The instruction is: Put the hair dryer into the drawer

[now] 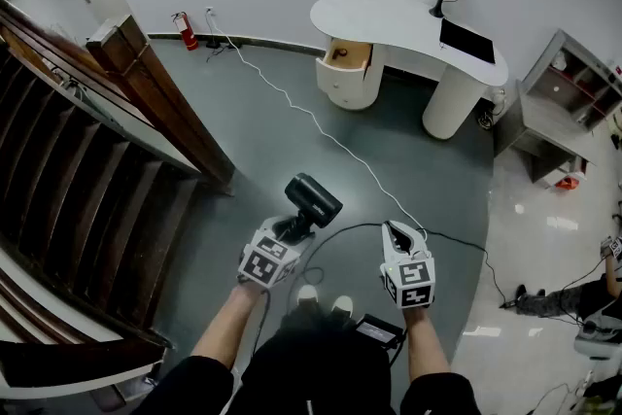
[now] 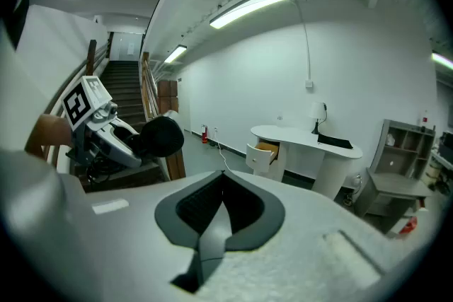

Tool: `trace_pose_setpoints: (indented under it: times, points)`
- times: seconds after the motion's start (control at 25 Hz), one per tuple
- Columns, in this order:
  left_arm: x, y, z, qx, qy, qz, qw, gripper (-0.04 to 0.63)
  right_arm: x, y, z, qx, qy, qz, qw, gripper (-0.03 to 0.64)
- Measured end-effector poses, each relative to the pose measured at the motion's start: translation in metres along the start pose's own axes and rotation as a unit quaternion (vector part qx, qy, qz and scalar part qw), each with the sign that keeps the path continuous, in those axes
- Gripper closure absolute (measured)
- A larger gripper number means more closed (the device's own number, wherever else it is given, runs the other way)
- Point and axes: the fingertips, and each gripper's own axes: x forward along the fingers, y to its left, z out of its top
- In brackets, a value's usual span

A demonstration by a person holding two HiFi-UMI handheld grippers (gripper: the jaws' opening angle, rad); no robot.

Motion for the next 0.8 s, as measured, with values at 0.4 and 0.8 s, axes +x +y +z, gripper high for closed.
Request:
trace_pose_setpoints:
  times: [0.4,0.8]
  points:
    - [-0.01,0.008,0.001,0.017,-0.001,-0.006,0.9998,0.379,0.007,0.017,0.016,0.008,-0.022,0.005,1.0,0.607]
    - [-0.005,0.045,-0.001,0.028,-0.009,-0.017,0.9994,0.379,0.041,0.039,0.028,-0.003,-0.013,0.001,1.0,0.608]
